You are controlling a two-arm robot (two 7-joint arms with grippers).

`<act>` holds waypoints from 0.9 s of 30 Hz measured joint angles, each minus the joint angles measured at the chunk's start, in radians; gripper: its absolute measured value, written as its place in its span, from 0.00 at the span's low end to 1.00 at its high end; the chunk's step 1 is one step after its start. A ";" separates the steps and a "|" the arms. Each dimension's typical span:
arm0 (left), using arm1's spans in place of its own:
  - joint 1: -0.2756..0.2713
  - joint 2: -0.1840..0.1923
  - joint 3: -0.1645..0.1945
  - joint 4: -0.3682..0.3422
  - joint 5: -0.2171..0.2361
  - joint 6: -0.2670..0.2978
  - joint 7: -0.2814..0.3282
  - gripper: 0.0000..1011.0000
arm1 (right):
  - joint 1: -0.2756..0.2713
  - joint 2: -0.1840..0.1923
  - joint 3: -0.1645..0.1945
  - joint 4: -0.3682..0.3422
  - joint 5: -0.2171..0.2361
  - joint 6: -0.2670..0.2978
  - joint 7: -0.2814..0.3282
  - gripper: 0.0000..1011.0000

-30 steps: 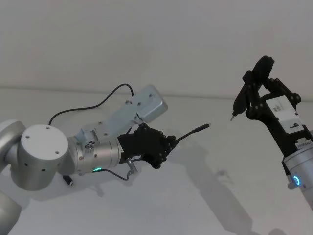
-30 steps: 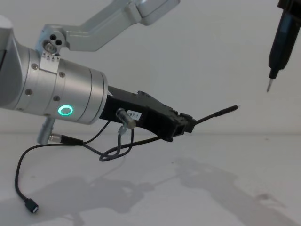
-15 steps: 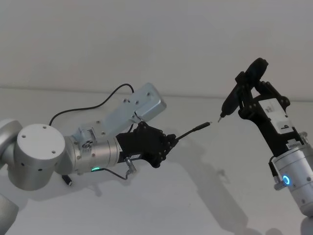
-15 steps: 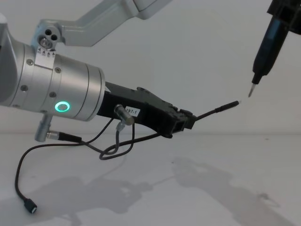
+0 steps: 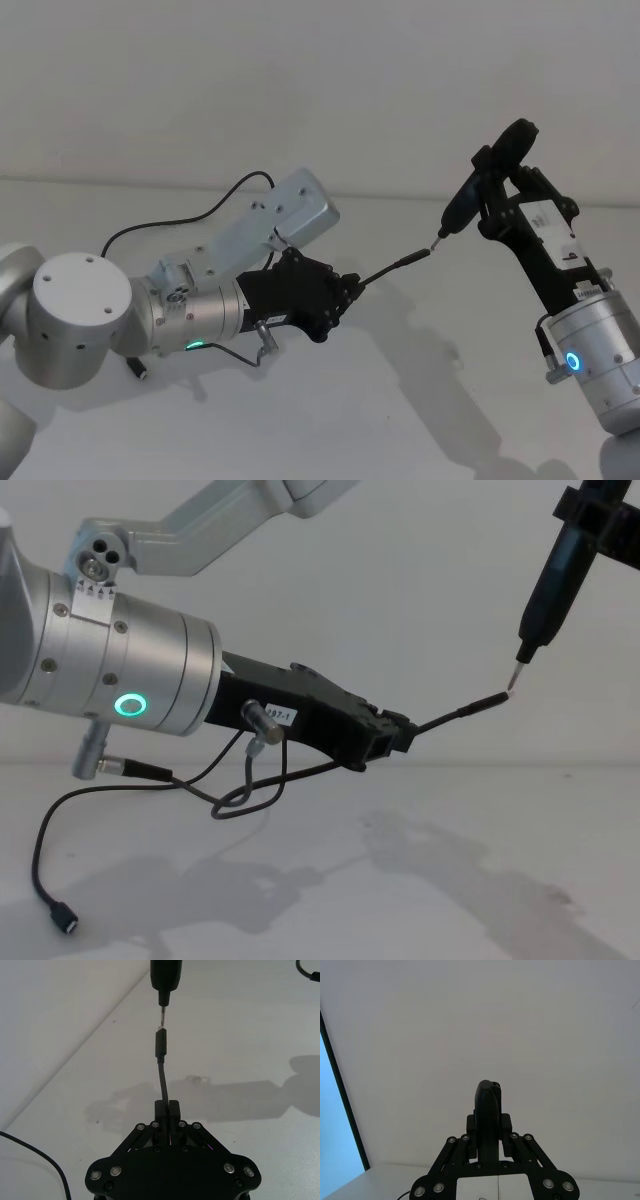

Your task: Pick up the data cable with the one hand.

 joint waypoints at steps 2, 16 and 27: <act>0.000 0.000 0.000 0.000 0.000 0.000 0.000 0.04 | 0.003 -0.001 -0.001 0.004 0.003 0.000 0.001 0.27; 0.001 0.001 -0.001 -0.001 -0.001 -0.001 0.000 0.04 | 0.012 -0.008 0.001 0.019 0.012 -0.001 0.001 0.27; 0.001 0.001 -0.001 -0.002 -0.001 -0.001 0.000 0.04 | 0.014 -0.010 0.002 0.023 0.012 0.000 0.000 0.27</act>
